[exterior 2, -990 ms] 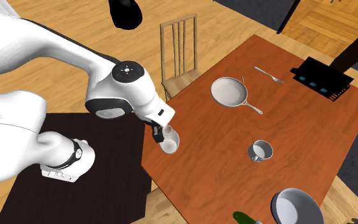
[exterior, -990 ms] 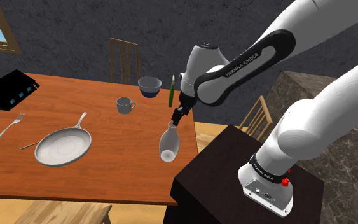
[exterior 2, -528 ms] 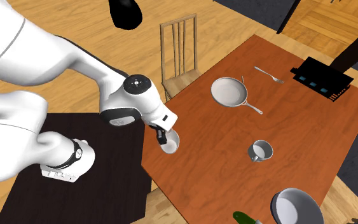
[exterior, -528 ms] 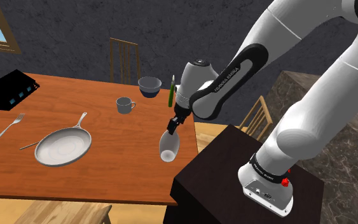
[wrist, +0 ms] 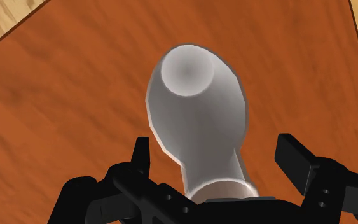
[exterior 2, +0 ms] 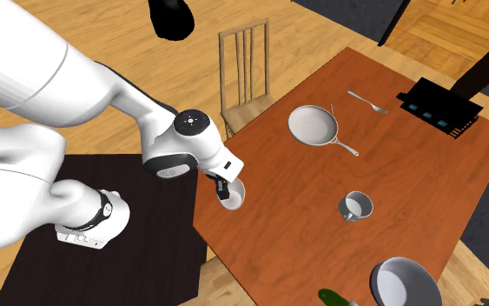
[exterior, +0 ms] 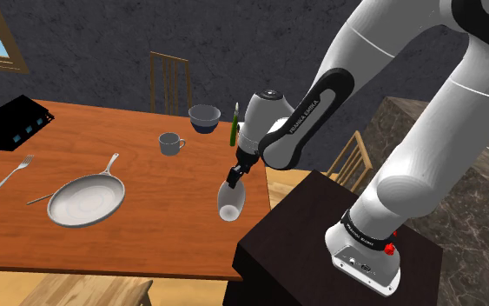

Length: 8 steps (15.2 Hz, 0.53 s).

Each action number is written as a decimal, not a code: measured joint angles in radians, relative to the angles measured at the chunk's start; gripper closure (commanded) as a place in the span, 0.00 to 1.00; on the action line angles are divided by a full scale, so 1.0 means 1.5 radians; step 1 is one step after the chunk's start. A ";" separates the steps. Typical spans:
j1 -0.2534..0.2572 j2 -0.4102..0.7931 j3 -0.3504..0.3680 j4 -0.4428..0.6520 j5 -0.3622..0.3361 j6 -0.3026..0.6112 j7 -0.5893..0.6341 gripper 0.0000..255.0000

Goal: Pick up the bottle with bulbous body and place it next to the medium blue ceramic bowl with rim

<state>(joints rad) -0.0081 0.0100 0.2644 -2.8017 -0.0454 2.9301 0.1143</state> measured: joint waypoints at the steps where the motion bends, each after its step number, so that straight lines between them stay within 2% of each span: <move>1: 0.000 0.000 0.000 0.000 0.000 0.000 0.000 0.00; 2: 0.000 0.001 0.000 0.000 -0.001 0.000 0.001 0.00; 3: 0.000 0.001 0.000 0.000 -0.001 0.000 0.001 1.00; 8: 0.000 0.000 0.000 0.000 -0.001 0.000 0.001 1.00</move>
<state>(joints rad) -0.0081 0.0105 0.2643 -2.8011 -0.0462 2.9306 0.1151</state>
